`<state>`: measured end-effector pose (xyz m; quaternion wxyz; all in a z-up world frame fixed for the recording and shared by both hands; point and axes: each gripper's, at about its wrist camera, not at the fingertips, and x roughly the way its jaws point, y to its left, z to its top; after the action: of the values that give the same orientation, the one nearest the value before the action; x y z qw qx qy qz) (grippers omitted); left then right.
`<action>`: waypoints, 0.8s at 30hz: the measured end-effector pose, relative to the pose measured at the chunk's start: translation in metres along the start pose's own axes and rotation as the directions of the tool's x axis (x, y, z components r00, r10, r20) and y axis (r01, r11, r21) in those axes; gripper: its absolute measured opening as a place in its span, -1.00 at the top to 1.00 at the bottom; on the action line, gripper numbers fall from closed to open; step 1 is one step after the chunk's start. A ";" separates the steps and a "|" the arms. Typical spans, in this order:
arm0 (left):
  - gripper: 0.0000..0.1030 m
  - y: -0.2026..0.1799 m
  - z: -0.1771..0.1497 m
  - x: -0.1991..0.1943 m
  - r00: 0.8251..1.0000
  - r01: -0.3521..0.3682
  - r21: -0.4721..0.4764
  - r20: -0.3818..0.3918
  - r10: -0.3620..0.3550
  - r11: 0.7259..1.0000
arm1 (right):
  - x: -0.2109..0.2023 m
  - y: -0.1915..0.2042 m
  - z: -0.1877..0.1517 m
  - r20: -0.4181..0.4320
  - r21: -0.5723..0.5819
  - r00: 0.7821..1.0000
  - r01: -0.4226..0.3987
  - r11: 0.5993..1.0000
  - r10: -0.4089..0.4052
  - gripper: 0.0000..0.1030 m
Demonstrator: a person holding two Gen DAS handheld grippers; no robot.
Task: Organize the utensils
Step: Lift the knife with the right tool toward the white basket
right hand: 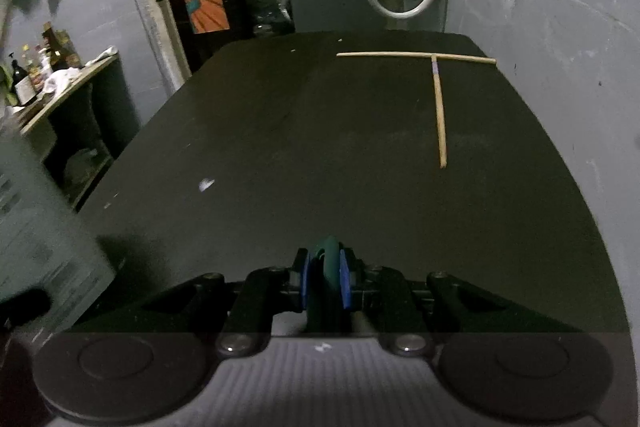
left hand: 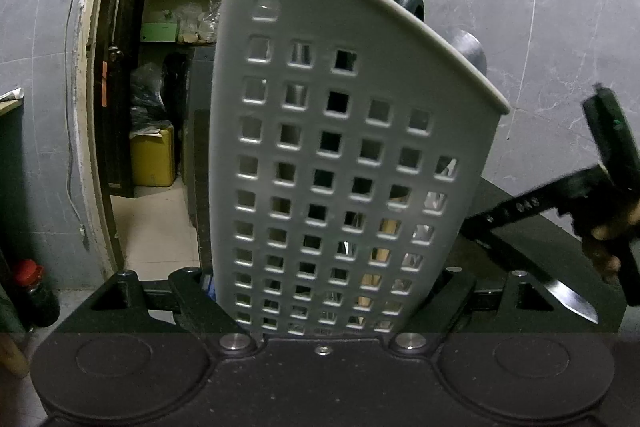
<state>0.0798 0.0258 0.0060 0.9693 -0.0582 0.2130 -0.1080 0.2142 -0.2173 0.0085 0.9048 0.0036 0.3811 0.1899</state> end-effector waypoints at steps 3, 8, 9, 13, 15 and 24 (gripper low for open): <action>-0.62 0.000 0.000 0.000 1.000 -0.001 0.000 0.000 0.001 1.000 | -0.010 0.004 -0.008 -0.006 -0.008 1.000 -0.022 1.000 0.022 0.66; -0.62 0.000 0.000 0.000 1.000 0.001 -0.002 0.001 -0.001 1.000 | -0.021 0.003 -0.011 -0.010 -0.033 0.998 -0.054 0.998 0.054 0.20; -0.62 0.000 0.000 0.000 1.000 0.001 -0.002 0.001 -0.001 1.000 | -0.024 0.002 -0.012 -0.011 -0.039 0.998 -0.058 0.998 0.058 0.15; -0.62 0.001 -0.001 0.000 1.000 0.004 -0.004 0.003 -0.004 1.000 | -0.035 -0.001 -0.019 -0.050 -0.073 0.997 -0.060 0.995 0.057 0.01; -0.62 0.002 -0.001 0.000 1.000 0.006 -0.008 0.004 -0.006 1.000 | -0.036 0.000 -0.023 -0.078 -0.095 0.995 -0.062 0.994 0.054 0.01; -0.63 0.005 -0.001 0.000 1.000 0.013 -0.013 0.005 -0.013 1.000 | -0.031 0.028 -0.022 -0.143 -0.244 0.990 -0.025 0.969 -0.011 0.61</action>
<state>0.0802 0.0302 0.0045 0.9687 -0.0661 0.2111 -0.1127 0.1693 -0.2049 0.0189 0.8680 -0.1203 0.4186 0.2386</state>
